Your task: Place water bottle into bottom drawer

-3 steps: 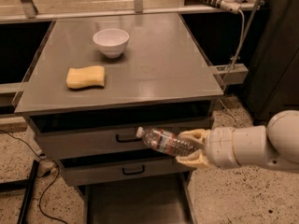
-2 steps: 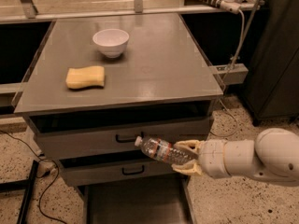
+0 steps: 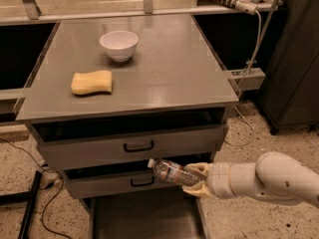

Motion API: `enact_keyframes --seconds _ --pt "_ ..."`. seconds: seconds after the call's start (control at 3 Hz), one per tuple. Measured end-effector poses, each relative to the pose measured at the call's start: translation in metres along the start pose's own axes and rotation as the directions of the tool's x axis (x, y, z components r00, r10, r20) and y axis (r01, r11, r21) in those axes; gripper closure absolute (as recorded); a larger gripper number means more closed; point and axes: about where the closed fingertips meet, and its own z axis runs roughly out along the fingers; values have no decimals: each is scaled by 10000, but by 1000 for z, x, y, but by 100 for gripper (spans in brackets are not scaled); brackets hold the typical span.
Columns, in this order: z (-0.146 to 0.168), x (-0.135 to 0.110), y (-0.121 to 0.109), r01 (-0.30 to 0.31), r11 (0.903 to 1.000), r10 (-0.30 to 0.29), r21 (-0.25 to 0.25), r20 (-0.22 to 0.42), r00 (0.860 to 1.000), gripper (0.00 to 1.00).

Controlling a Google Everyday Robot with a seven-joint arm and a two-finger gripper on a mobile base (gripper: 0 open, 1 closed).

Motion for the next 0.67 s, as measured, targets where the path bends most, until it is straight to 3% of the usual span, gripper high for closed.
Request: enact_keyframes --seconds 0.33,0.67 --pt "6 28 5 -388 9989 387 -278 -19 9992 100" --pt "16 32 2 -412 9984 408 -384 -111 9991 100"
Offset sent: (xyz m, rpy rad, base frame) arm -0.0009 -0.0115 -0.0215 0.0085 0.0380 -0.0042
